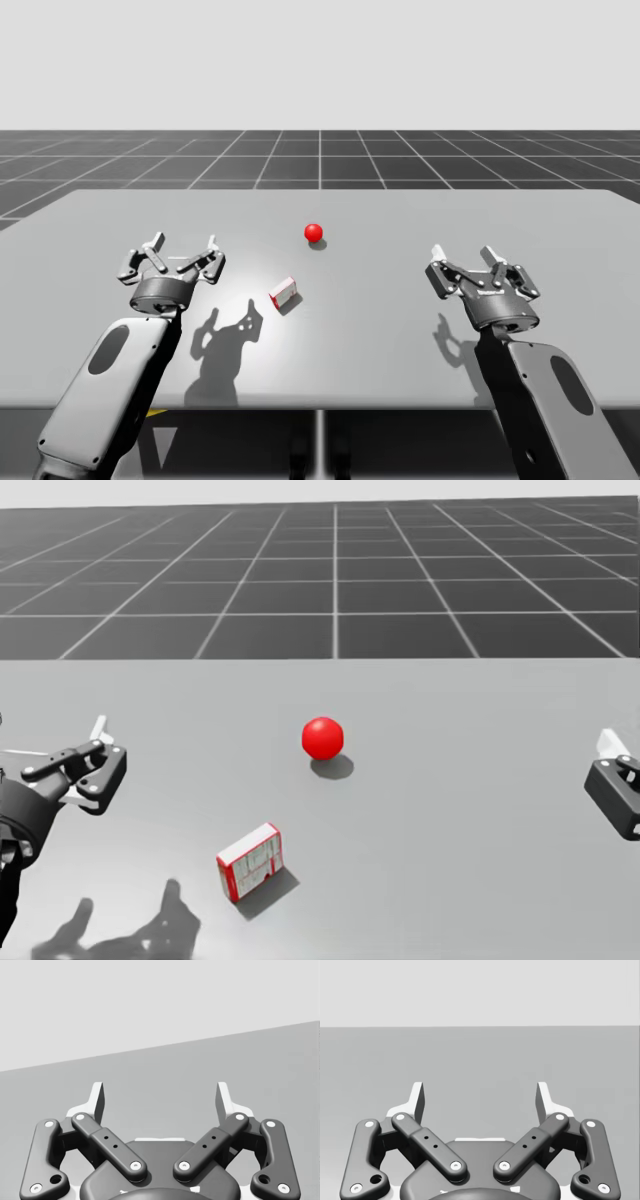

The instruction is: Watch the red light. When it turns green, pick up the object.

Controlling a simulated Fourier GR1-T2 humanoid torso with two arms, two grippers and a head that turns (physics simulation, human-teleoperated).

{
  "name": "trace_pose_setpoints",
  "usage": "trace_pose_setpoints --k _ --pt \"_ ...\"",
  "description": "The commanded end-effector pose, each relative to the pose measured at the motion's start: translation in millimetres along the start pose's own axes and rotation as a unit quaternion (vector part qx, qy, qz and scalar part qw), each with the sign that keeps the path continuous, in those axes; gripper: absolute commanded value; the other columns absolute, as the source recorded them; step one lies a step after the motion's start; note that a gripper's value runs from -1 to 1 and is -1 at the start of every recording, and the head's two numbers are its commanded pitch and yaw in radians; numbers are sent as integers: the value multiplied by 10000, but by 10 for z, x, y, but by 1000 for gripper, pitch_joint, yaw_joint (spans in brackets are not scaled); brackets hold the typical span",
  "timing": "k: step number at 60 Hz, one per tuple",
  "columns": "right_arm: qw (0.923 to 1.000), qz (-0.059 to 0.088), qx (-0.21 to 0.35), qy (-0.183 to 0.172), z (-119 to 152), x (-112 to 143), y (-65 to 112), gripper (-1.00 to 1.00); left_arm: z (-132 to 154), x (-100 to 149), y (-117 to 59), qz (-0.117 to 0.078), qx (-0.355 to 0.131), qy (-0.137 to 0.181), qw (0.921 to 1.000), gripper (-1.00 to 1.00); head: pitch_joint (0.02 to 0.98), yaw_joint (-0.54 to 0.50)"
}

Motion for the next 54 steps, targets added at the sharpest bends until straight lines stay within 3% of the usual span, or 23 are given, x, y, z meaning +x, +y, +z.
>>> trace_pose_setpoints --k 1,54 --pt "10000 -3 2 -7 1 4 -3 -1000 0 2 -7 21 -39 3 10000 -1000 598 26" --pt "10000 15 -2 -8 1 4 -3 -1000 4 8 -1 64 -44 13 10000 -1000 601 19"
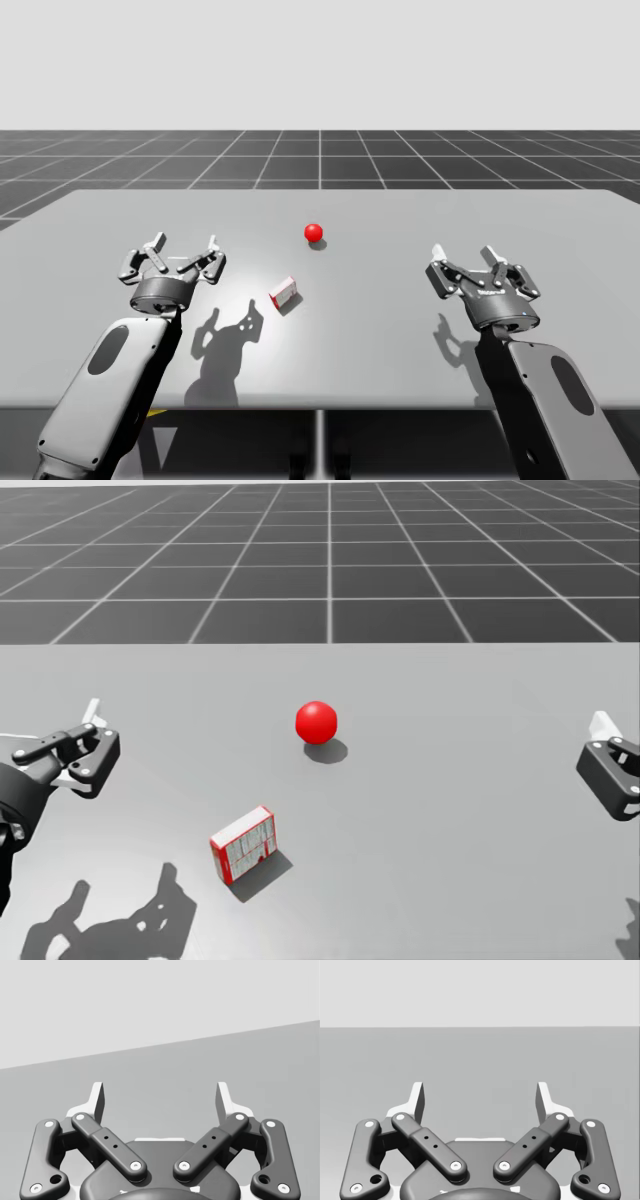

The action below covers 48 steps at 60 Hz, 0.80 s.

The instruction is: Watch the red light. When it turns green, pick up the object.

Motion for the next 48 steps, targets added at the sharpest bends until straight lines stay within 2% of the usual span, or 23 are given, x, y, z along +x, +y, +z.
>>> trace_pose_setpoints --k 1,48 --pt "10000 11 3 -1 0 -1 -1 -1000 1 2 2 2 5 -6 10000 -1000 602 19" --pt "10000 37 20 -3 4 -3 14 -1000 -5 0 -4 -26 10 -12 10000 -1000 598 24"
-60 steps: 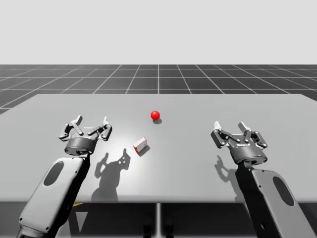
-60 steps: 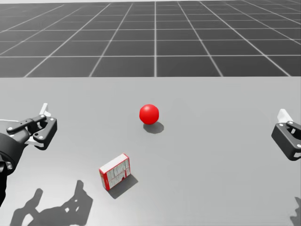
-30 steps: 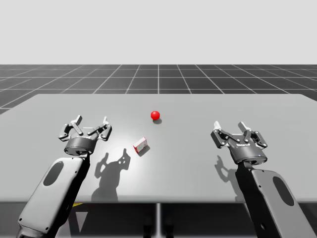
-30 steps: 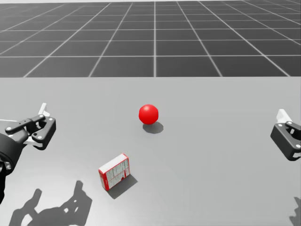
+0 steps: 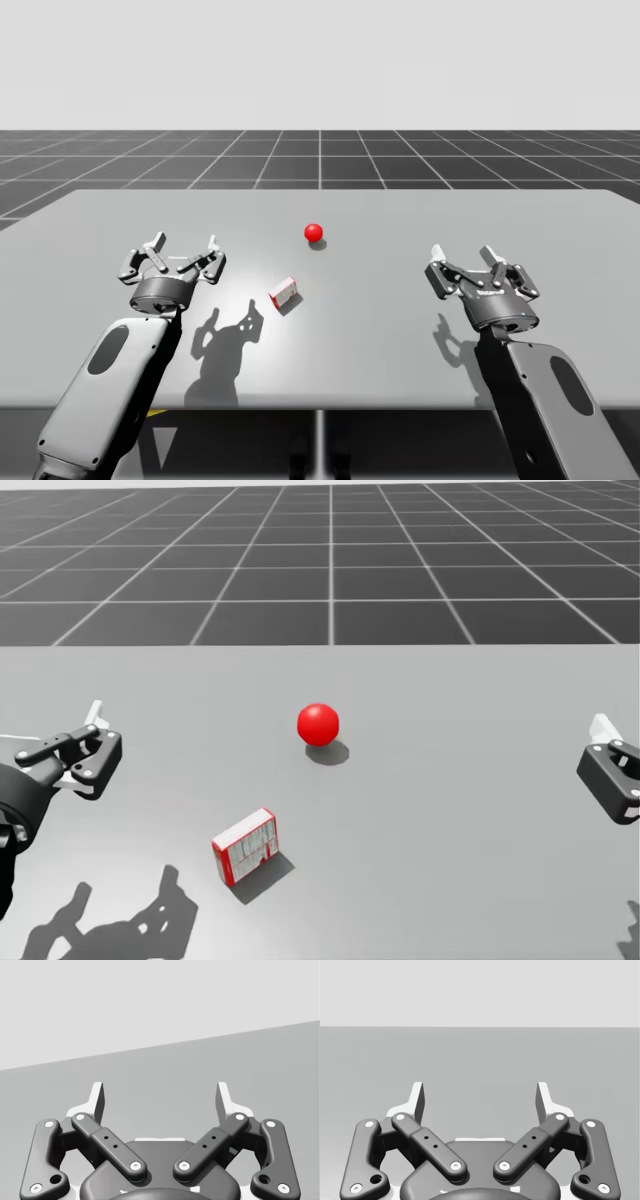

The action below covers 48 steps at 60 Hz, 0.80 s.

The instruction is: Watch the red light. When it turns green, pick up the object.

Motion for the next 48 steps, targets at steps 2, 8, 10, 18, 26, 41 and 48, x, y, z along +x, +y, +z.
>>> trace_pose_setpoints --k 2,8,10,18,26,41,48 --pt "10000 2 1 0 0 0 3 -1000 -4 -1 -3 -6 1 -2 10000 -1000 598 24" --pt "10000 4 1 -3 0 1 4 -1000 -3 0 -4 -8 -1 -5 10000 -1000 600 25" --pt "10000 3 2 -1 0 0 5 -1000 -3 0 -4 -9 -1 -5 10000 -1000 599 25" --pt "10000 5 10 6 2 -4 13 -1000 0 -2 -3 -9 0 -4 10000 -1000 599 25" --pt "10000 -1 6 6 5 -3 11 -1000 2 -4 -4 -10 2 -3 10000 -1000 600 24" --pt "10000 -1 2 7 5 -3 7 -1000 4 -3 -4 -16 8 -5 10000 -1000 600 24" --pt "10000 4 3 8 4 -4 7 -1000 6 0 -8 -2 -2 3 10000 -1000 599 24"
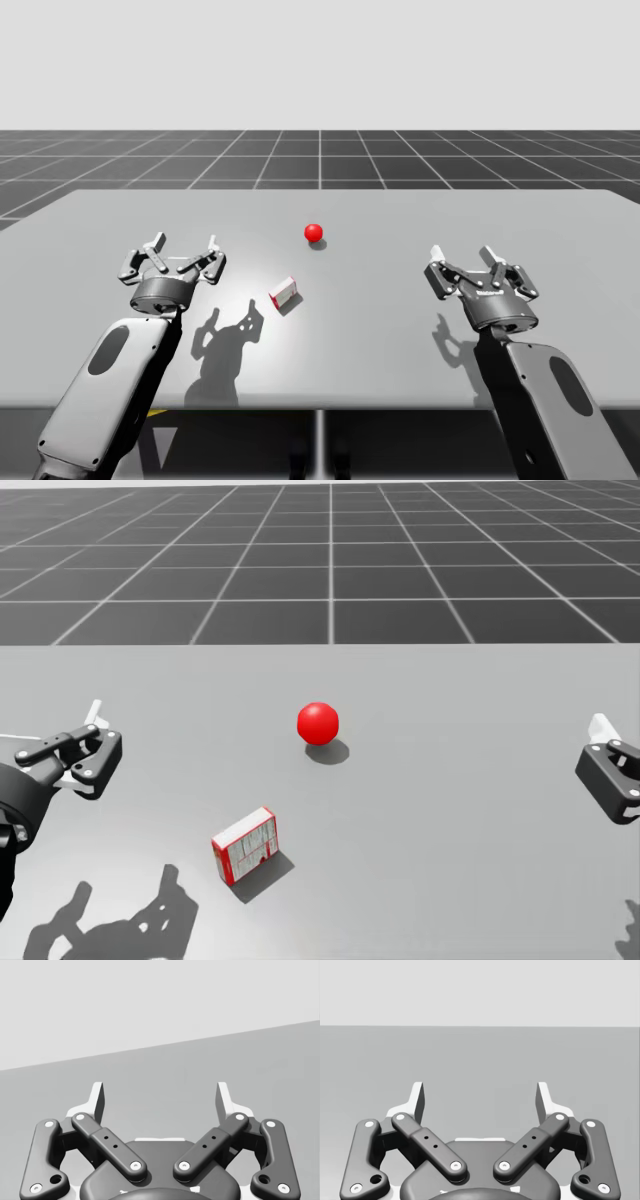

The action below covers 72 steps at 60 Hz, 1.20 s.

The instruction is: Watch the red light. When it turns green, pick up the object.

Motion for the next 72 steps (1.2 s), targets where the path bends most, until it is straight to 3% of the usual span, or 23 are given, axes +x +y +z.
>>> trace_pose_setpoints --k 1,72 --pt "10000 3 0 1 -1 -1 -2 -1000 1 2 -3 15 -8 7 10000 -1000 600 24" --pt "10000 -17 -83 -15 -7 8 -20 -1000 3 8 -9 40 -51 22 10000 -1000 619 31"
